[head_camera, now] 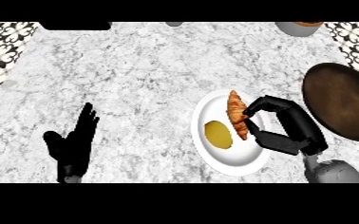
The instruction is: Pick the lemon from the plate and place it in the pan
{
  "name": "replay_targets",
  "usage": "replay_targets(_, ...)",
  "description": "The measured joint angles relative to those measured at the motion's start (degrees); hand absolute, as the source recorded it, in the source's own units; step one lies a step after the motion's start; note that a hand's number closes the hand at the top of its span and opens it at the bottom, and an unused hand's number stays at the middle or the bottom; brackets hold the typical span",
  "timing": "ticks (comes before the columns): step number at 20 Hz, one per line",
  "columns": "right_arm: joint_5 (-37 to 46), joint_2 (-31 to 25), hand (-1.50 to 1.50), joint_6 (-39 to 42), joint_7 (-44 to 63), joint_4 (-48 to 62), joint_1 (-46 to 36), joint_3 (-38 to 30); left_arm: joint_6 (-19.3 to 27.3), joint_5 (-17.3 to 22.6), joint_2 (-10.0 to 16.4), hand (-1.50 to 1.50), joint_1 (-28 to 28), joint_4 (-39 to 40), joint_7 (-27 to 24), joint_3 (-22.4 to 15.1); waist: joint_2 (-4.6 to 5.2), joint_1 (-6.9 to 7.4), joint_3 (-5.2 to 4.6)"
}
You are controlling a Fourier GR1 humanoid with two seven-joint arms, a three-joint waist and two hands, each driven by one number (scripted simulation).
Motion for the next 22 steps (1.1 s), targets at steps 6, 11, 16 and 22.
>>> replay_targets(6,17.34,2.58,-1.5,-13.36,-12.17,-8.91,14.25,7.64,-1.4,3.72,-1.3,0.0,1.03,0.72,0.72,2.37,-0.27,-1.84,0.15)
replay_targets(11,30.66,3.94,-1.5,-22.73,-7.91,-14.13,19.44,11.53,-2.85,4.46,-1.52,0.0,0.38,1.08,1.44,3.04,0.04,-0.96,0.19)
replay_targets(16,42.08,5.9,-1.5,-23.33,6.44,-18.2,16.1,13.48,-2.89,4.01,-2.14,0.0,-0.66,0.47,2.96,3.1,0.22,-0.19,0.2)
replay_targets(22,48.16,6.74,-1.5,-11.57,25.28,-15.66,3.14,12.41,-2.81,3.28,-2.45,0.0,-0.88,-0.4,4.06,2.51,0.43,1.04,0.12)
